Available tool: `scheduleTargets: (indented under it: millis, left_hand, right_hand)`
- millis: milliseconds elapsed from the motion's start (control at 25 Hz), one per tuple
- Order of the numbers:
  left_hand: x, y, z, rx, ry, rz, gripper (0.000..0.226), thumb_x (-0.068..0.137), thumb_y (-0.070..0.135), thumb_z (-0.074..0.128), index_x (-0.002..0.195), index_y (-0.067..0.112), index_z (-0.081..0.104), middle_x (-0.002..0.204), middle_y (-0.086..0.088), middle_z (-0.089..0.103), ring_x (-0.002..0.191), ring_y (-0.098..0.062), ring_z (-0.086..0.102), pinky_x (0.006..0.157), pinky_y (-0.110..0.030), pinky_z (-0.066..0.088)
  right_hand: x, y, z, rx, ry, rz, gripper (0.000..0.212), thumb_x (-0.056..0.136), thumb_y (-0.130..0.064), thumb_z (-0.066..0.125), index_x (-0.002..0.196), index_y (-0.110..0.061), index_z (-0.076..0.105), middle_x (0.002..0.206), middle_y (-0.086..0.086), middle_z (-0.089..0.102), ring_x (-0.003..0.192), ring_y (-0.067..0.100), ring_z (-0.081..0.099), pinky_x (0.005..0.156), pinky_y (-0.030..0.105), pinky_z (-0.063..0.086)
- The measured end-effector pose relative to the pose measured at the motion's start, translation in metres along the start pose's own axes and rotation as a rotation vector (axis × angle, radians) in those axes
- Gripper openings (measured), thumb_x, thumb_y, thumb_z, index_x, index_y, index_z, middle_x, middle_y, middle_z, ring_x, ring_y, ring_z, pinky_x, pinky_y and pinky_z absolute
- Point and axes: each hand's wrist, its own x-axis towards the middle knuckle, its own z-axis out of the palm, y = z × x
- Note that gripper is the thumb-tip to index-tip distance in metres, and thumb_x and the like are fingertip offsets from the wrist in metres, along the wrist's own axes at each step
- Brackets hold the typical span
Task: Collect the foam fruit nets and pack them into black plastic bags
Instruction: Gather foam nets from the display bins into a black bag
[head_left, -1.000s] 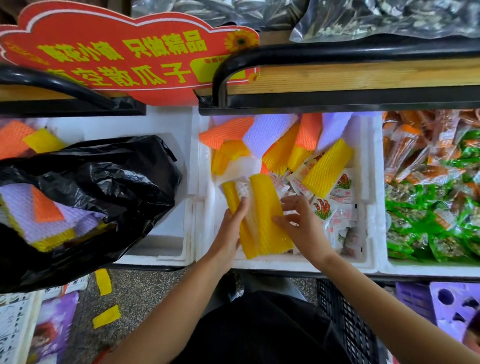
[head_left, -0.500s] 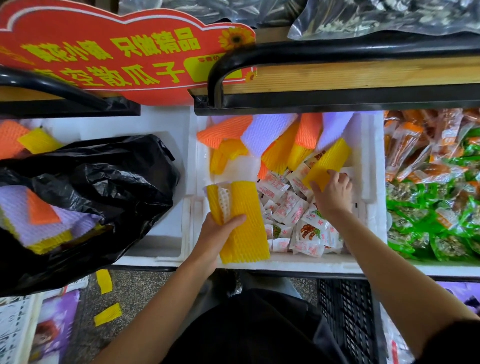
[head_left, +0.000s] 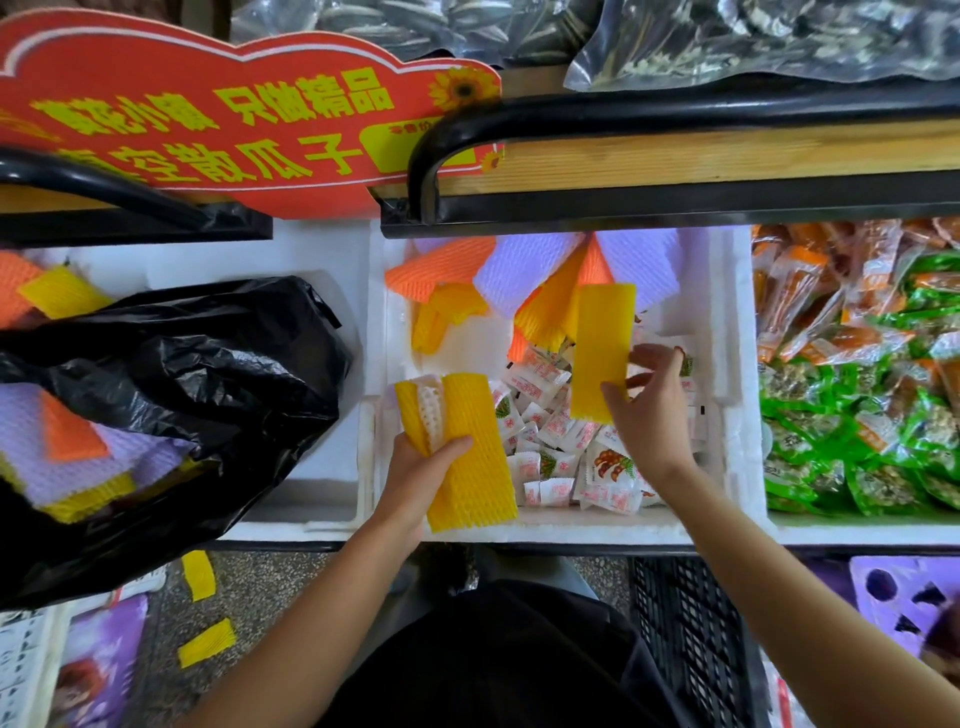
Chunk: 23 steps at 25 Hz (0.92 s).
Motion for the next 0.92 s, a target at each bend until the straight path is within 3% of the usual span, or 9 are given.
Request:
scheduleTargets:
  millis: [120, 320, 440, 520, 560, 640, 720, 840, 920]
  left_hand:
    - [-0.005, 0.0, 0.007, -0.033, -0.016, 0.024, 0.027, 0.085, 0.02, 0.068, 0.109, 0.026, 0.059, 0.105, 0.004, 0.068, 0.094, -0.012, 0.065, 0.077, -0.028, 0.051]
    - [-0.02, -0.003, 0.007, -0.165, -0.121, 0.02, 0.057, 0.072, 0.044, 0.068, 0.122, 0.022, 0.054, 0.112, -0.001, 0.069, 0.101, -0.016, 0.067, 0.086, -0.037, 0.053]
    - [-0.019, -0.005, -0.01, -0.063, -0.006, 0.045, 0.084, 0.054, 0.049, 0.086, 0.123, 0.016, 0.051, 0.109, -0.006, 0.069, 0.096, -0.02, 0.068, 0.083, -0.043, 0.056]
    - [-0.017, -0.006, -0.024, 0.008, 0.083, 0.063, 0.079, 0.055, 0.038, 0.087, 0.121, 0.012, 0.053, 0.107, -0.01, 0.069, 0.092, -0.023, 0.069, 0.074, -0.041, 0.058]
    - [-0.016, -0.007, -0.032, 0.011, 0.116, 0.065, 0.071, 0.062, 0.03, 0.086, 0.122, 0.012, 0.052, 0.108, -0.009, 0.068, 0.093, -0.023, 0.068, 0.073, -0.04, 0.057]
    - [-0.02, -0.007, -0.044, -0.015, 0.15, 0.067, 0.059, 0.072, 0.02, 0.08, 0.121, 0.017, 0.047, 0.109, -0.001, 0.064, 0.095, -0.019, 0.064, 0.073, -0.035, 0.053]
    - [-0.025, -0.007, -0.053, -0.052, 0.172, 0.074, 0.06, 0.072, 0.02, 0.078, 0.121, 0.021, 0.044, 0.107, 0.004, 0.061, 0.094, -0.014, 0.061, 0.069, -0.03, 0.049]
    - [-0.03, -0.01, -0.063, -0.062, 0.17, 0.069, 0.075, 0.06, 0.031, 0.079, 0.126, 0.019, 0.045, 0.111, 0.002, 0.062, 0.098, -0.017, 0.061, 0.074, -0.033, 0.049]
    - [-0.031, -0.012, -0.069, -0.062, 0.193, 0.057, 0.068, 0.067, 0.027, 0.078, 0.125, 0.019, 0.043, 0.109, 0.004, 0.06, 0.096, -0.014, 0.06, 0.076, -0.033, 0.047]
  right_hand:
    - [-0.048, -0.019, 0.011, -0.043, -0.142, -0.172, 0.038, 0.081, -0.004, 0.068, 0.105, -0.02, 0.043, 0.097, -0.009, 0.054, 0.09, 0.011, 0.052, 0.078, 0.024, 0.043]
    - [-0.082, -0.034, 0.04, -0.096, -0.454, -0.24, 0.045, 0.086, -0.014, 0.066, 0.127, -0.02, 0.049, 0.096, -0.013, 0.055, 0.089, 0.003, 0.056, 0.08, 0.02, 0.048]
    - [-0.082, -0.041, 0.043, -0.024, -0.713, -0.286, 0.046, 0.088, -0.016, 0.065, 0.13, -0.023, 0.05, 0.1, -0.011, 0.056, 0.09, 0.004, 0.056, 0.08, 0.019, 0.049]
    - [-0.073, -0.047, 0.043, 0.085, -0.836, -0.204, 0.032, 0.09, -0.015, 0.062, 0.12, -0.026, 0.055, 0.098, -0.005, 0.064, 0.086, 0.007, 0.062, 0.077, 0.022, 0.052]
    - [-0.066, -0.049, 0.046, 0.152, -0.778, -0.158, 0.023, 0.091, -0.013, 0.059, 0.111, -0.023, 0.057, 0.094, -0.001, 0.067, 0.082, 0.011, 0.064, 0.074, 0.025, 0.053]
    - [-0.041, -0.041, 0.057, 0.191, -0.491, -0.105, 0.015, 0.092, -0.011, 0.057, 0.107, -0.013, 0.055, 0.094, 0.002, 0.065, 0.08, 0.011, 0.062, 0.07, 0.025, 0.051]
    - [-0.011, -0.027, 0.073, 0.062, -0.341, -0.057, 0.032, 0.092, -0.015, 0.058, 0.119, -0.006, 0.045, 0.111, 0.006, 0.056, 0.093, 0.013, 0.058, 0.075, 0.026, 0.051]
    - [0.026, -0.012, 0.102, -0.087, -0.396, 0.112, 0.061, 0.088, -0.028, 0.064, 0.132, -0.002, 0.031, 0.126, 0.014, 0.047, 0.108, 0.026, 0.055, 0.09, 0.04, 0.051]
    - [0.036, -0.013, 0.114, -0.089, -0.428, 0.17, 0.059, 0.087, -0.025, 0.065, 0.131, -0.001, 0.034, 0.121, 0.017, 0.056, 0.102, 0.029, 0.06, 0.085, 0.041, 0.054]
